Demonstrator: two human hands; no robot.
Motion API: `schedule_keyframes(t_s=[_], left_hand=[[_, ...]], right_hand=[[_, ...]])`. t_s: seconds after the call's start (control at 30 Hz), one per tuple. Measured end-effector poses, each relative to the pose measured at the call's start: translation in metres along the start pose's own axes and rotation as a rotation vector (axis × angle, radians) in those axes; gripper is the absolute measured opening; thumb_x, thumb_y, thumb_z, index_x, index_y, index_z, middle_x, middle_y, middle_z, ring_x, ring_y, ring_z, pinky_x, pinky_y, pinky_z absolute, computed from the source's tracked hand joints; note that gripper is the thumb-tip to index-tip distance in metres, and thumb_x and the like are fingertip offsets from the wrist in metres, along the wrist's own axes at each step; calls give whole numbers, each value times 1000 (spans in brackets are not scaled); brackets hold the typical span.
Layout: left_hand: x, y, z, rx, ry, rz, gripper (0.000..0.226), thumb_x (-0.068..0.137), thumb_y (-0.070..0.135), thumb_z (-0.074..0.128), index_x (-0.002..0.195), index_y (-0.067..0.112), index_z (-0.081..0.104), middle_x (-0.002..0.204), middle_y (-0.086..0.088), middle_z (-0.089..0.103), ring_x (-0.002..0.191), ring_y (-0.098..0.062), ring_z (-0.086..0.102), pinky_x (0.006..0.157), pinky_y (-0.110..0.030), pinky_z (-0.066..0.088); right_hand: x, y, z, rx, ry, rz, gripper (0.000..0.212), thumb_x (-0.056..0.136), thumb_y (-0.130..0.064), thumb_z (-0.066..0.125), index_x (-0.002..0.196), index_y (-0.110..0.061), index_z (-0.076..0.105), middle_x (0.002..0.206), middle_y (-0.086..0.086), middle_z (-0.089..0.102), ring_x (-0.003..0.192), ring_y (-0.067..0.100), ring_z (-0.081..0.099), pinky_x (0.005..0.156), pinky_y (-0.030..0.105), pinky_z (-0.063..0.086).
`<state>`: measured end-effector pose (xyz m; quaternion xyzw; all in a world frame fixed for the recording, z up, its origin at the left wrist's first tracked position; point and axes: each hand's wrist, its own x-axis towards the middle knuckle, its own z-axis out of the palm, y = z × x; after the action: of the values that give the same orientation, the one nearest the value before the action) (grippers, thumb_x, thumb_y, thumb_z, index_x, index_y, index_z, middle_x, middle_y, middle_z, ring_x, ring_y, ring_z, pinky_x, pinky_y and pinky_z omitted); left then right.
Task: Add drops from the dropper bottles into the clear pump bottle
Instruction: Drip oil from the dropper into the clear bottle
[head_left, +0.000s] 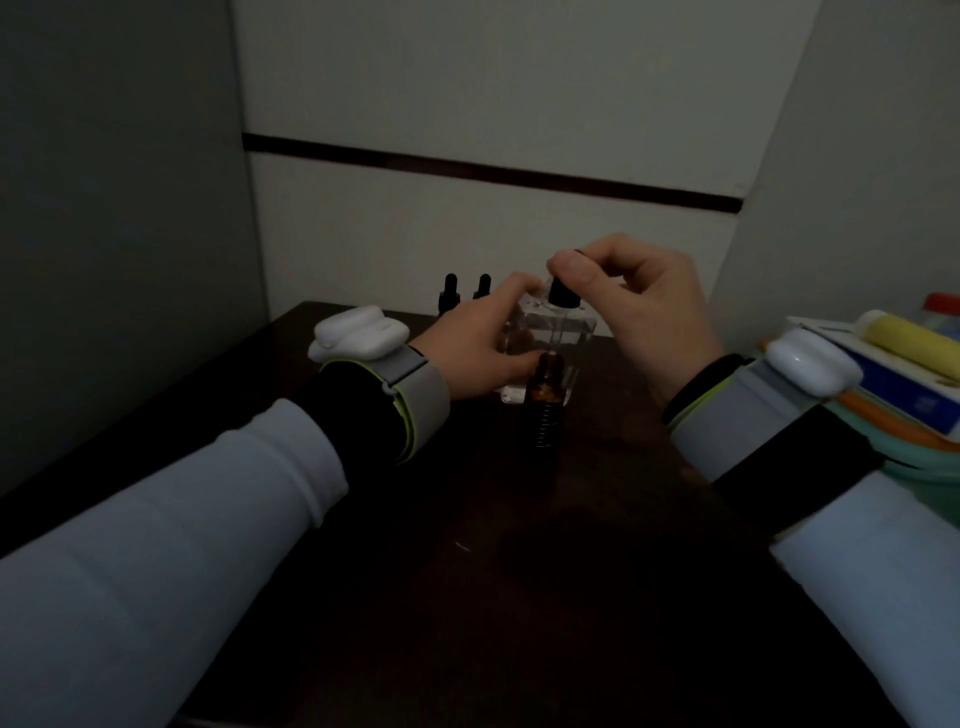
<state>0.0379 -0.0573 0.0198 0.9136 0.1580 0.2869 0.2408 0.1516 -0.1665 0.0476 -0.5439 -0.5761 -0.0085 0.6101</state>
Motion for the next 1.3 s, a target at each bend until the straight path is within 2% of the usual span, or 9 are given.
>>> schedule_keyframes(t_s=[0.37,0.43,0.5,0.6,0.73,0.87,1.0,1.1,1.3], left_hand=[[0,0,-1,-10,-7,-8,62,87,26,64,139,25,31,105,-6,61,92,-20,64,86,-42,53],[0,-1,0,-9,-6,-10,60,86,26,65,137,26,32,104,-5,62,90,-21,65,84,-43,54],[1,-2,0,2,-8,-8,57,86,29,65,134,27,34,105,-6,62,87,-24,66,81,-45,54],[1,-1,-1,28,-15,-13,55,86,29,65,132,26,34,106,-8,60,87,-28,65,81,-47,53],[1,0,-3,13,-13,-5,51,84,26,68,126,26,39,107,-5,57,87,-27,66,81,-46,54],[1,0,-5,-5,-22,-13,51,82,27,70,124,29,41,108,-3,57,88,-24,65,82,-45,54],[0,-1,-5,-11,-20,-13,51,81,26,71,124,29,41,108,-3,57,89,-22,65,83,-45,54],[0,-1,-5,-16,-22,-16,51,82,26,70,124,29,41,108,-2,57,90,-23,65,83,-44,54],[0,0,-5,-2,-14,-5,54,81,30,70,126,30,40,110,-3,58,88,-23,66,83,-45,54]], right_hand=[[-2,0,3,-22,-26,-34,10,86,-21,67,76,-20,66,72,-4,65,70,3,61,67,19,47],[-1,-2,2,2,41,-53,10,86,-22,67,77,-17,67,74,-1,66,72,6,61,69,22,48],[2,-6,-2,18,159,-95,10,86,-25,66,79,-18,67,73,-6,67,74,8,61,69,26,47],[8,-8,-7,42,302,-142,9,87,-26,63,78,-24,64,64,-21,65,70,-2,58,60,17,43],[9,-8,-6,73,384,-152,12,89,-26,62,88,-15,66,70,-15,65,71,-2,56,58,15,43],[8,-8,-2,72,382,-186,12,90,-23,61,90,-12,66,74,-12,65,74,5,58,61,16,44],[10,-9,-4,80,396,-172,9,90,-23,61,91,-15,66,66,-22,66,71,-4,58,58,14,43],[13,-9,-8,95,415,-175,13,90,-23,62,92,-12,67,67,-19,66,71,-4,59,58,13,43],[7,7,1,-19,232,-94,8,86,-22,66,79,-19,65,62,-21,65,67,-5,61,60,12,43]])
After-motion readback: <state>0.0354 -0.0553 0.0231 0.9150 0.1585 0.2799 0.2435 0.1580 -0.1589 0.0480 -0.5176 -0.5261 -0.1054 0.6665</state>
